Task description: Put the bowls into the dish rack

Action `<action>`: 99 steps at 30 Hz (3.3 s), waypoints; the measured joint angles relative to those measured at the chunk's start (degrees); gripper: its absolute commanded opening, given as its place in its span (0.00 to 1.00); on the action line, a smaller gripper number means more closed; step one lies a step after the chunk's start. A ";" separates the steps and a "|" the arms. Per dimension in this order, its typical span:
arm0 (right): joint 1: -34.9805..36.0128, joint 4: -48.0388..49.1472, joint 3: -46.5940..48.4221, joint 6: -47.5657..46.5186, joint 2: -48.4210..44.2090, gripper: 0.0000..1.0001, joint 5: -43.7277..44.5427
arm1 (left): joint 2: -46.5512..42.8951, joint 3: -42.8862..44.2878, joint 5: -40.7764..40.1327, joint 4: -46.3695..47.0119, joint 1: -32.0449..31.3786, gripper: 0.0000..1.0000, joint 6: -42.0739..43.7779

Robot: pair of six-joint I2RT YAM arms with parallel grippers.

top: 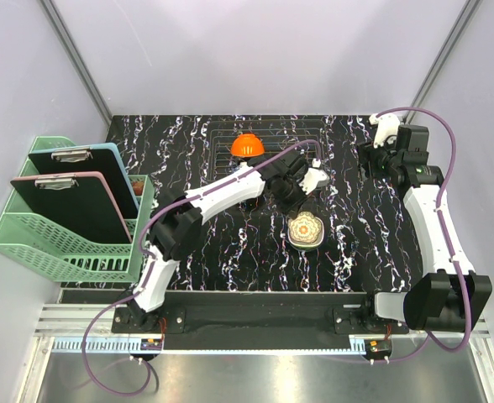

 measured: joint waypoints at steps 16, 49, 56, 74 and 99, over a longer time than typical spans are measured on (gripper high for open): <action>-0.04 0.07 0.00 0.94 0.00 0.77 -2.29 | 0.68 3.82 -1.97 -2.47 0.00 0.00 0.68; -2.54 -6.10 6.97 21.29 13.46 0.91 -68.78 | -22.38 -8.04 8.76 5.31 6.38 0.00 16.06; -2.56 -6.12 4.55 21.94 13.57 0.91 -70.82 | -22.38 -8.04 8.26 8.66 7.17 0.00 16.35; 1.33 -5.84 0.79 22.38 14.62 0.89 -72.39 | -22.25 -5.81 8.85 10.19 7.13 0.00 13.51; 4.85 -3.91 0.44 22.77 16.61 0.82 -73.44 | -19.30 -4.02 9.90 10.51 6.78 0.00 12.24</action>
